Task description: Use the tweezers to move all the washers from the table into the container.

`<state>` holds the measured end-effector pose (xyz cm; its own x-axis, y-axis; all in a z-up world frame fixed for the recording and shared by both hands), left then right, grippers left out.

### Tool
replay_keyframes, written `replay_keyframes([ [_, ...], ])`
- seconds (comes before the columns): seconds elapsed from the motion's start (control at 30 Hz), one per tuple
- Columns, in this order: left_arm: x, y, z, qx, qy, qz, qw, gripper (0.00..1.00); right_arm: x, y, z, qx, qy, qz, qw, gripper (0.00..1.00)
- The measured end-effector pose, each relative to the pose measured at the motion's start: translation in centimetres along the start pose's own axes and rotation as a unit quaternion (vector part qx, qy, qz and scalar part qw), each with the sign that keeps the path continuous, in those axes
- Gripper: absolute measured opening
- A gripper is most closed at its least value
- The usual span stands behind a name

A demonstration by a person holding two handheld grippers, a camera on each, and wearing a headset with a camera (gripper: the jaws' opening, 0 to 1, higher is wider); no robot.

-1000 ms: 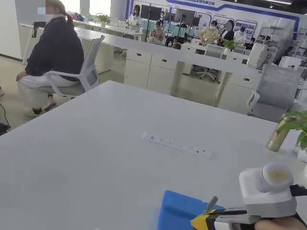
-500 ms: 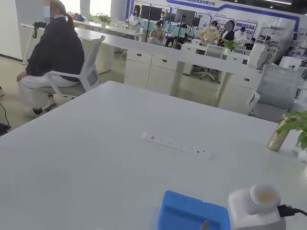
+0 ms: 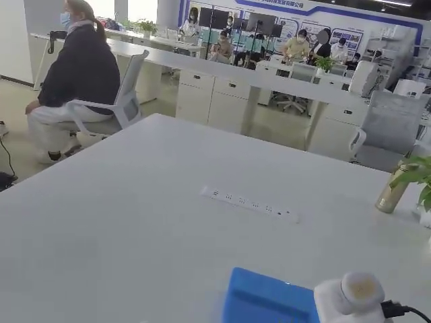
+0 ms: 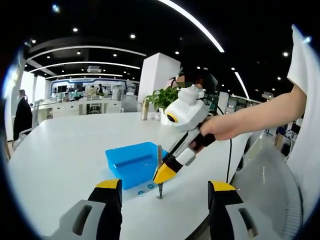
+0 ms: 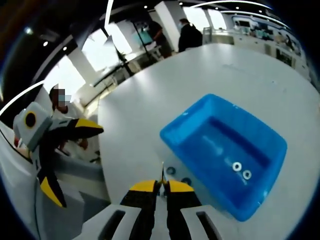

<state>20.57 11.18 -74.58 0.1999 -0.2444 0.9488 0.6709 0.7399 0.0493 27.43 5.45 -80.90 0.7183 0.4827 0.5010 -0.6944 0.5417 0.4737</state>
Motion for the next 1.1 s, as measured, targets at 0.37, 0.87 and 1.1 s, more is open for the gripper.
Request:
replay_keyframes([
  [0.37, -0.1, -0.1, 0.0, -0.002, 0.004, -0.003, 1.0000, 0.69, -0.7, 1.6, -0.3, -0.026, 0.011, 0.104, 0.9942, 0.04],
  [0.87, -0.2, -0.1, 0.0, -0.003, 0.007, -0.004, 1.0000, 0.68, -1.6, 2.1, -0.3, -0.050, 0.001, 0.212, 0.9760, 0.03],
  [1.1, -0.5, 0.4, 0.1, 0.009, 0.012, 0.009, 0.9999, 0.67, -1.6, 1.7, -0.1, -0.056, -0.021, 0.183, 0.9814, 0.03],
])
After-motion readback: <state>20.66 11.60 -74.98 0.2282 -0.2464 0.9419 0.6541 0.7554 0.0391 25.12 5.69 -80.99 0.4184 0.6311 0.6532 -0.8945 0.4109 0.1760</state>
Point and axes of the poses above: the centre of the closed fingertips' face, and the gripper's own axes: z roughly backward along the fingers, y roughly to its left, x roughly out of its top, the point moved 2 cm from there along z, roughly backward along the fingers, and after that the axes turned 11 degrees about -z, right-handed, at the moved point
